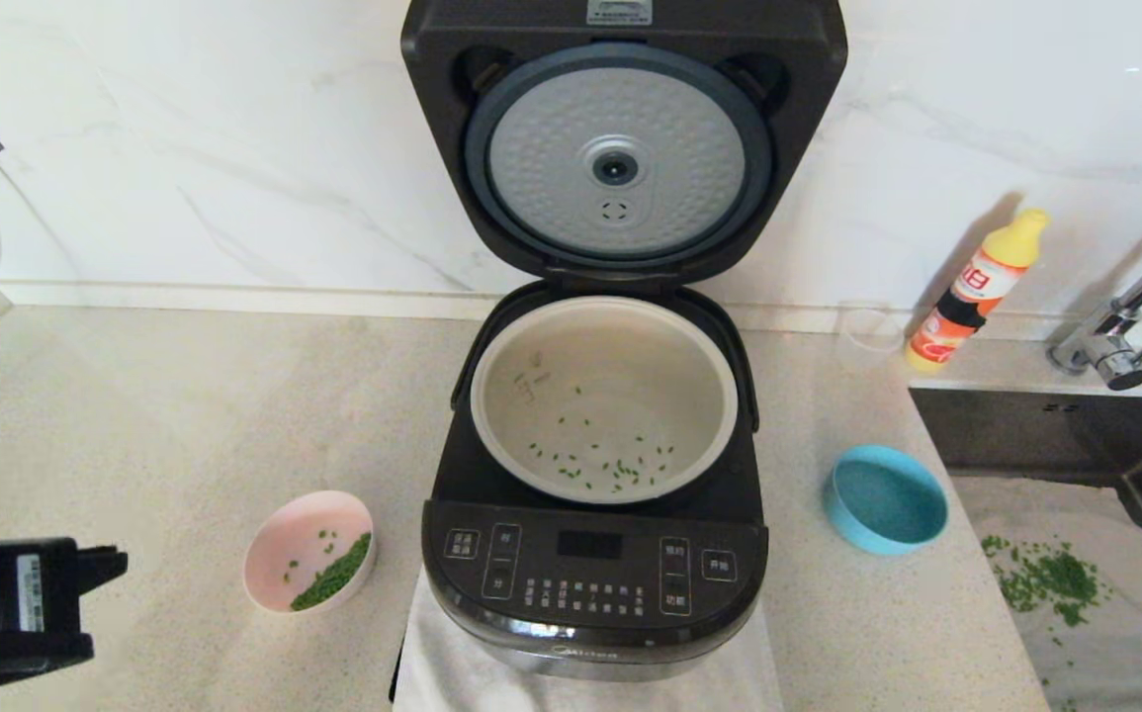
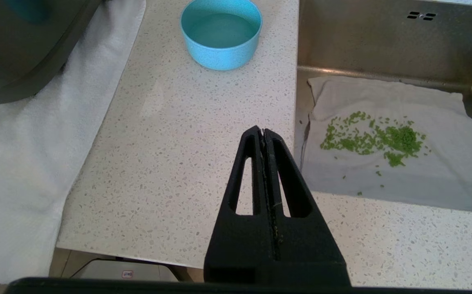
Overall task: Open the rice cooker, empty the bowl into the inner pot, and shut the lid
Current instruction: Pick up the bowl on the table
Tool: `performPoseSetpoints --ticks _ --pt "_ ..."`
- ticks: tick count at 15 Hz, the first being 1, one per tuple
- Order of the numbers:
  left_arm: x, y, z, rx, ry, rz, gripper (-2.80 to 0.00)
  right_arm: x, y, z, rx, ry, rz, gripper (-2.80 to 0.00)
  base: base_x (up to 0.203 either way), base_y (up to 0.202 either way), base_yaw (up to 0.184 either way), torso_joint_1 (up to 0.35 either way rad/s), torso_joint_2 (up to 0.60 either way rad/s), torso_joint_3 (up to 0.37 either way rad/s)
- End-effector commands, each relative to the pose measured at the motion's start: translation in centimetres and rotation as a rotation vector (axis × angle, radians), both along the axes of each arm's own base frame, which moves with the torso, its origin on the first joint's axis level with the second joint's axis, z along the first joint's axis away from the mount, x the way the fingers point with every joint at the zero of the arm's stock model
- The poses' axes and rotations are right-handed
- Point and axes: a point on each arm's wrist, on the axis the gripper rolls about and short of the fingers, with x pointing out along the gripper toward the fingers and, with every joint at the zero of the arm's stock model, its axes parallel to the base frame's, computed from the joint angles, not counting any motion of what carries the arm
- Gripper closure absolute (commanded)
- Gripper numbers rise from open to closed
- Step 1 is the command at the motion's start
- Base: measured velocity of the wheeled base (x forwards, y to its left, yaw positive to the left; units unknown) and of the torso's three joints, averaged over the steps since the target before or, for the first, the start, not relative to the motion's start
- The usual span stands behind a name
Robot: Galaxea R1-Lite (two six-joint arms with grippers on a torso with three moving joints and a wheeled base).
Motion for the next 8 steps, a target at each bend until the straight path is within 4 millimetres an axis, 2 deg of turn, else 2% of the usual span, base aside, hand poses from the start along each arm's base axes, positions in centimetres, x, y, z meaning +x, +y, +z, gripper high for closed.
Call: performPoseSetpoints --ticks 1,4,8 --pt "0.9 0.6 -2.6 0.052 0.118 0.077 0.0 0.0 0.0 0.0 0.0 0.0 0.0 0.0 0.0 0.0 0.0 0.0 0.0 0.0" --pt "2.9 1.2 -4.8 0.088 0.242 0.165 0.0 0.0 0.0 0.0 0.0 0.0 0.0 0.0 0.0 0.0 0.0 0.0 0.0 0.0" --pt "5.4 1.3 -6.3 0.086 0.298 0.186 0.0 0.0 0.0 0.0 0.0 0.0 0.0 0.0 0.0 0.0 0.0 0.0 0.0 0.0"
